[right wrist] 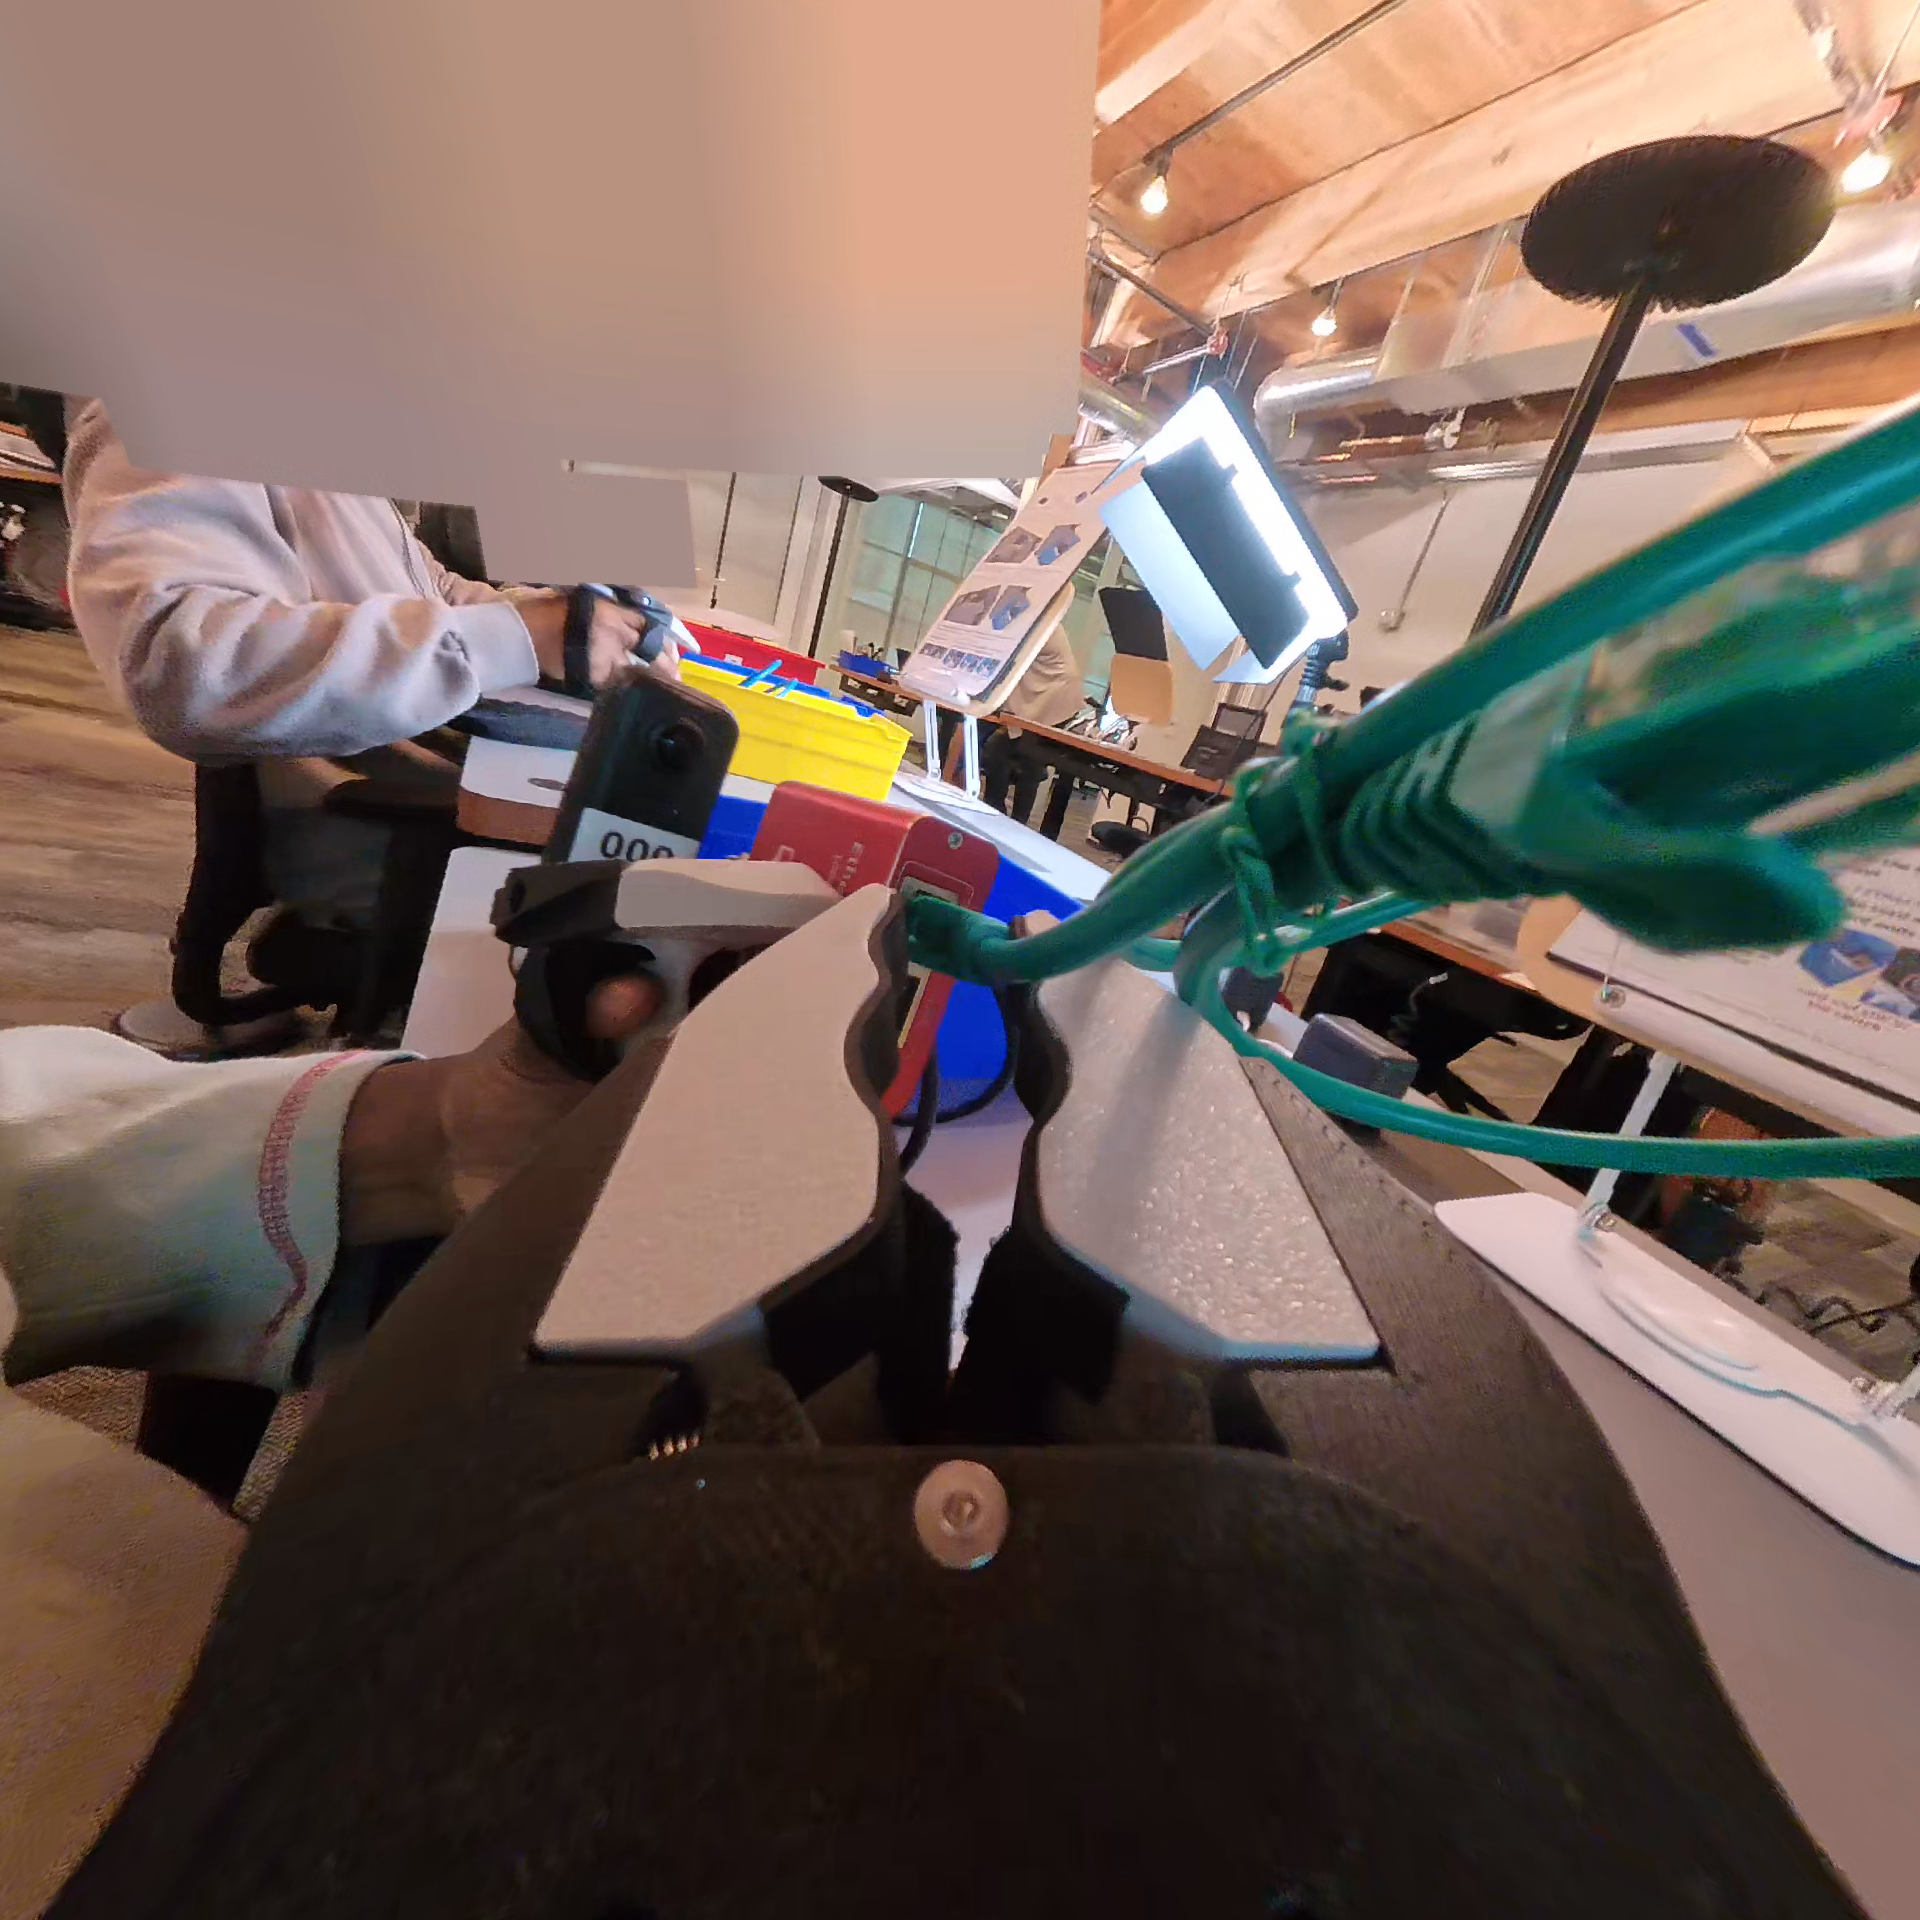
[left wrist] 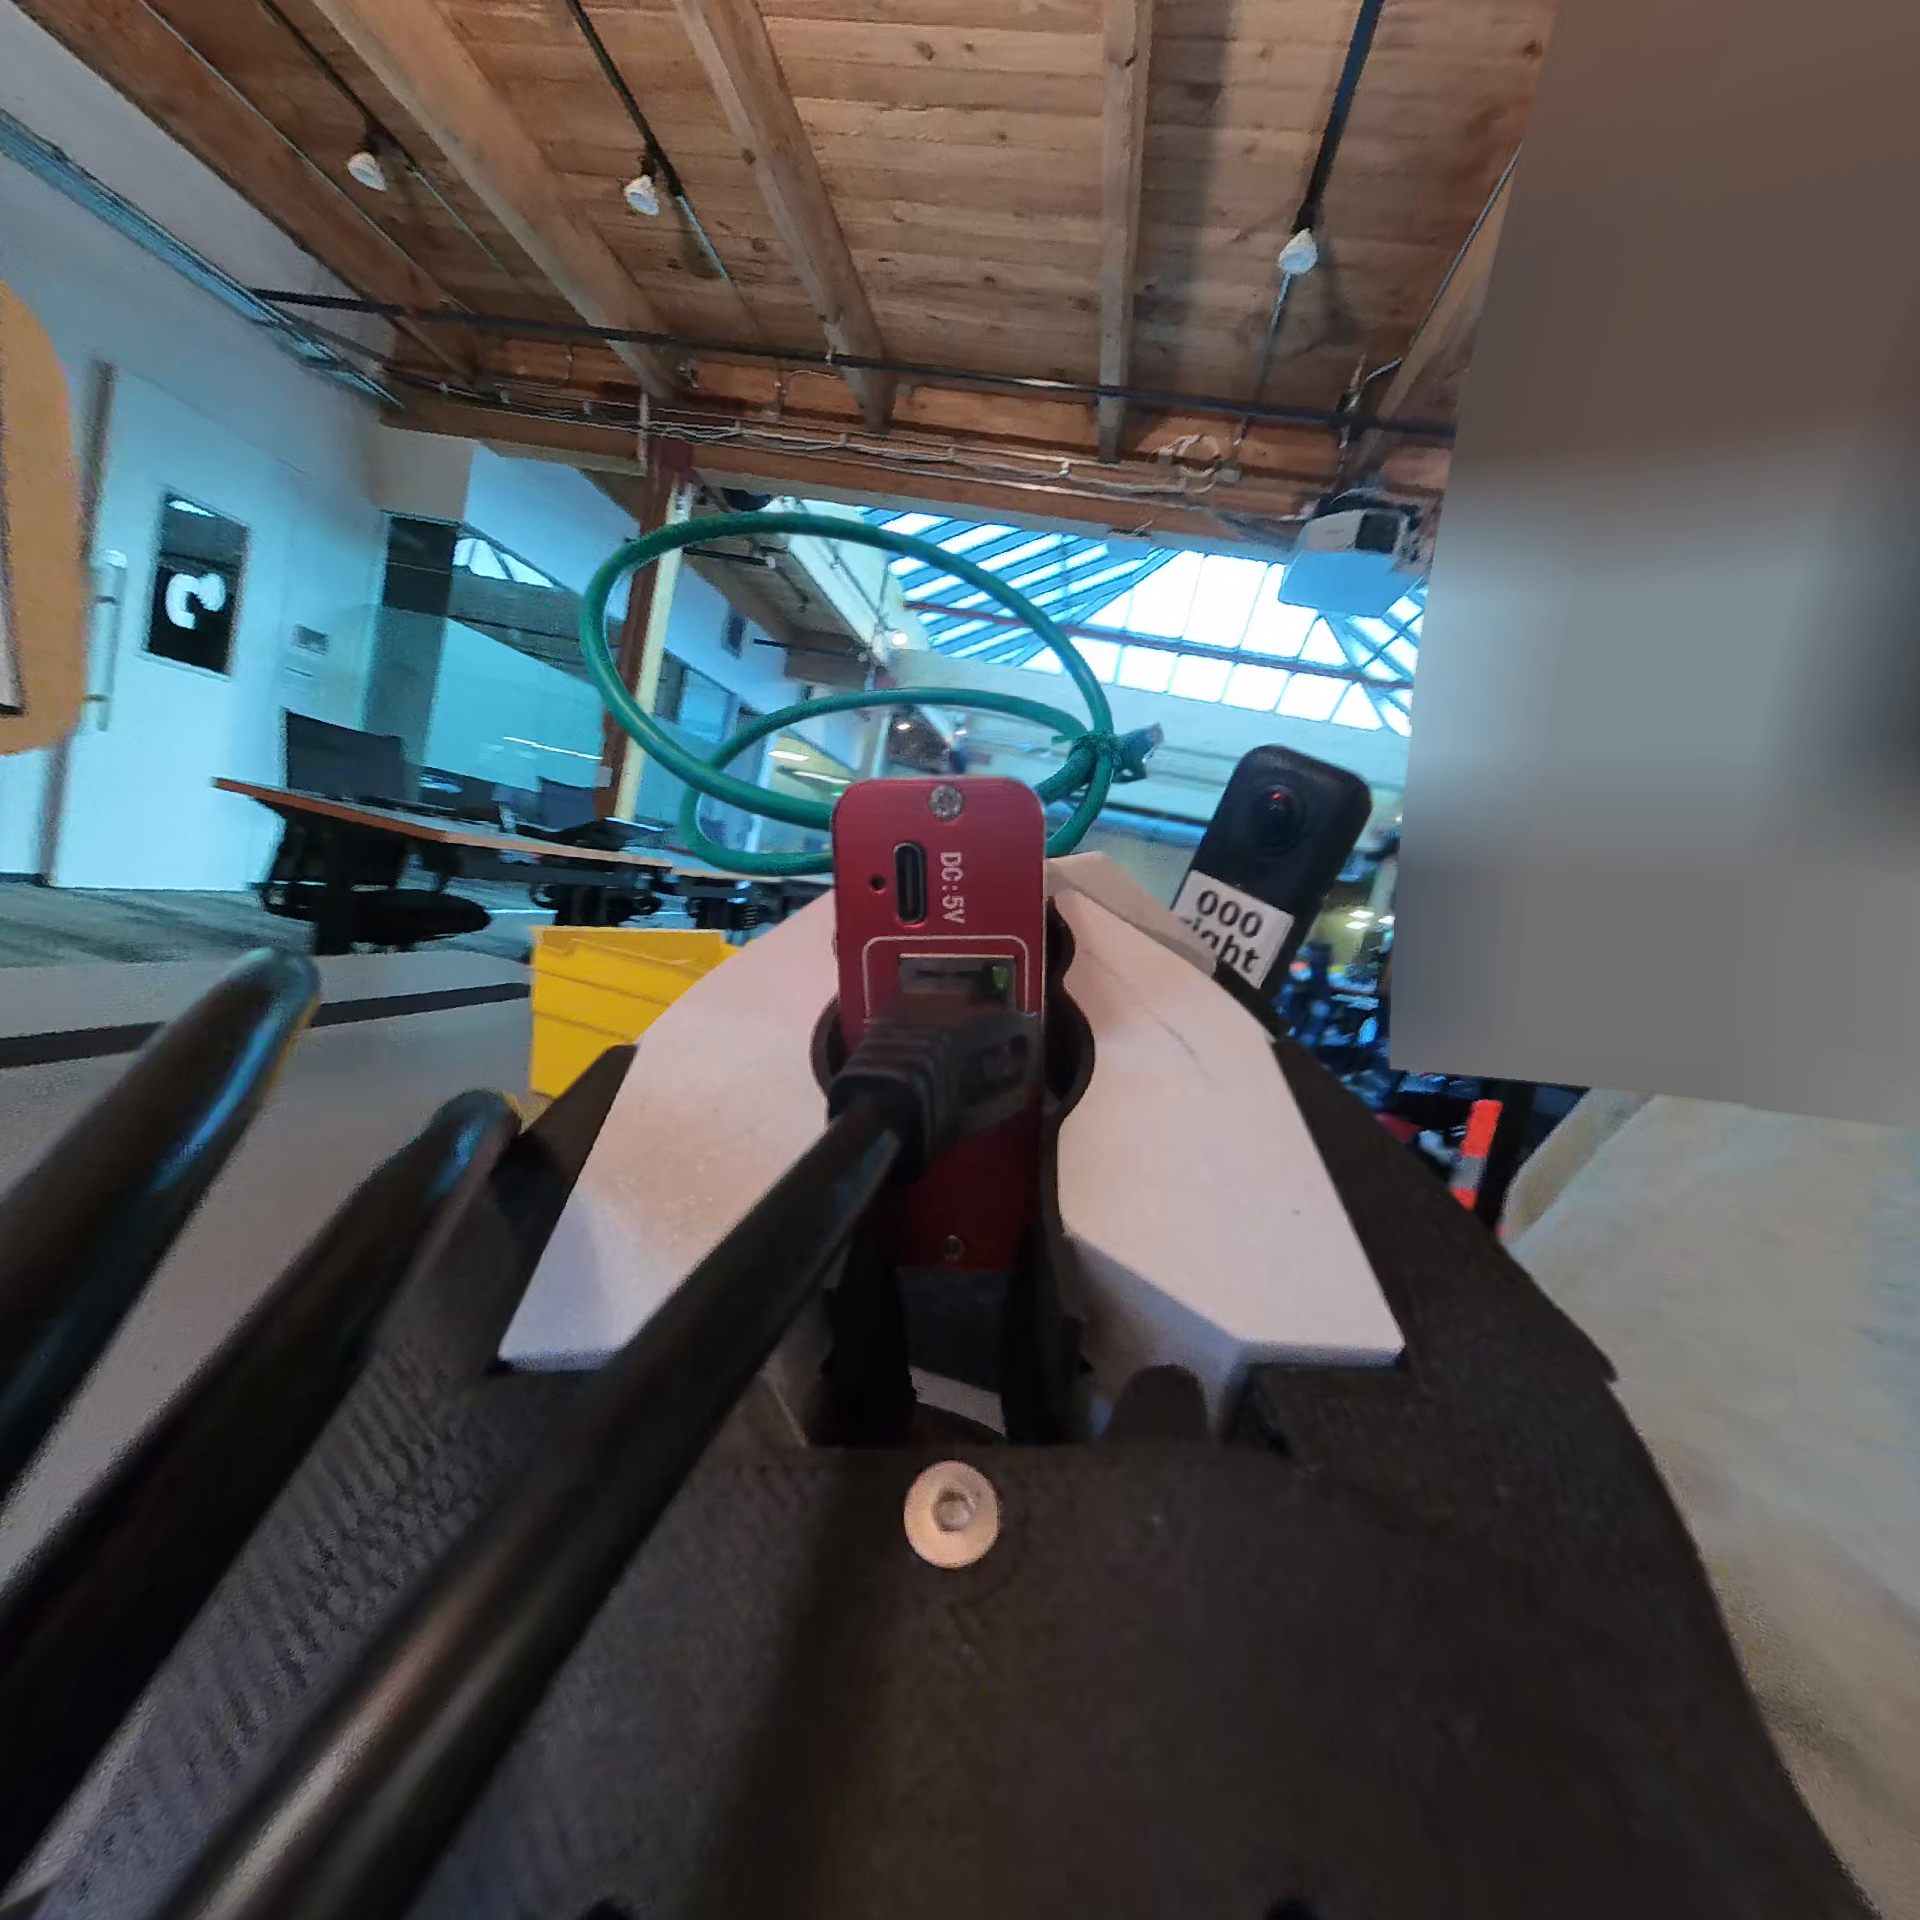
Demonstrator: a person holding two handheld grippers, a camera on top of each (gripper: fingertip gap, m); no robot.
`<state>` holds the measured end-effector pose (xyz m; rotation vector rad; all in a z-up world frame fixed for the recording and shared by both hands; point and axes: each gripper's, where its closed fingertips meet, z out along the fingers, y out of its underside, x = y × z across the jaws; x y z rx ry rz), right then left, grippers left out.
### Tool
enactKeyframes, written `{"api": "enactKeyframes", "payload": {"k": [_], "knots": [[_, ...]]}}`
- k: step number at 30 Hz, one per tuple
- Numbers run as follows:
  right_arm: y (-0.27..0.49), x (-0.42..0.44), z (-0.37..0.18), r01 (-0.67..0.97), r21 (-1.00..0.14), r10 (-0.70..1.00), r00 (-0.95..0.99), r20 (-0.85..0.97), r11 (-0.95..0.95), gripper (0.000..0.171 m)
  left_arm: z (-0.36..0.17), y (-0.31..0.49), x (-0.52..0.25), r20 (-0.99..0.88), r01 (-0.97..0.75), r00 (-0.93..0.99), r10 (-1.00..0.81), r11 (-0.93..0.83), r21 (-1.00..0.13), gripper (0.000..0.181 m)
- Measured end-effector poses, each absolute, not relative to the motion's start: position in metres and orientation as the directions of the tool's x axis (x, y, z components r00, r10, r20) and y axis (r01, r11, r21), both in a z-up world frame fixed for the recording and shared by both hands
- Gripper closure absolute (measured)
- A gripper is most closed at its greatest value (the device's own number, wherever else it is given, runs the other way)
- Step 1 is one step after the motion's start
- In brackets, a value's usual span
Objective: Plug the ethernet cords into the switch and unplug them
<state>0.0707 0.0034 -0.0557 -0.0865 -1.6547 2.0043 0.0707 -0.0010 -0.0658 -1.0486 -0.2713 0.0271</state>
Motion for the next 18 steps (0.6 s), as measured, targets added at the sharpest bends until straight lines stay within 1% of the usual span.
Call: {"api": "enactKeyframes", "payload": {"k": [4, 7, 8, 10, 13, 15, 16, 18], "knots": [[0.002, 0.075, -0.051, -0.412, -0.909, 0.458, -0.821, 0.339, -0.066, 0.154, -0.061, -0.003, 0.074, 0.276, 0.212, 0.961, 0.035, 0.550, -0.808, 0.151], [0.002, 0.080, -0.048, -0.432, -0.900, 0.455, -0.814, 0.361, -0.059, 0.154, -0.059, -0.003, 0.078, 0.282, 0.242, 0.959, -0.017, 0.564, -0.790, 0.151], [0.002, 0.082, -0.048, -0.417, -0.906, 0.440, -0.829, 0.346, -0.073, 0.155, -0.058, -0.003, 0.080, 0.273, 0.237, 0.962, -0.023, 0.566, -0.789, 0.152], [0.001, 0.086, -0.047, -0.345, -0.929, 0.384, -0.882, 0.273, -0.134, 0.156, -0.057, -0.004, 0.083, 0.225, 0.178, 0.974, 0.013, 0.565, -0.806, 0.151], [0.002, 0.093, -0.051, -0.214, -0.959, 0.239, -0.957, 0.167, -0.188, 0.157, -0.058, -0.004, 0.091, 0.110, 0.052, 0.991, 0.077, 0.530, -0.846, 0.151], [0.004, 0.095, -0.054, -0.275, -0.951, 0.244, -0.941, 0.236, -0.143, 0.156, -0.060, -0.001, 0.092, 0.085, 0.026, 0.992, 0.094, 0.503, -0.864, 0.151], [0.005, 0.098, -0.054, -0.275, -0.952, 0.216, -0.946, 0.243, -0.131, 0.156, -0.061, 0.000, 0.095, 0.074, 0.026, 0.994, 0.078, 0.498, -0.867, 0.151], [0.009, 0.098, -0.057, -0.211, -0.971, 0.180, -0.965, 0.188, -0.116, 0.156, -0.063, 0.005, 0.095, 0.066, 0.013, 0.993, 0.094, 0.482, -0.876, 0.151]]}}
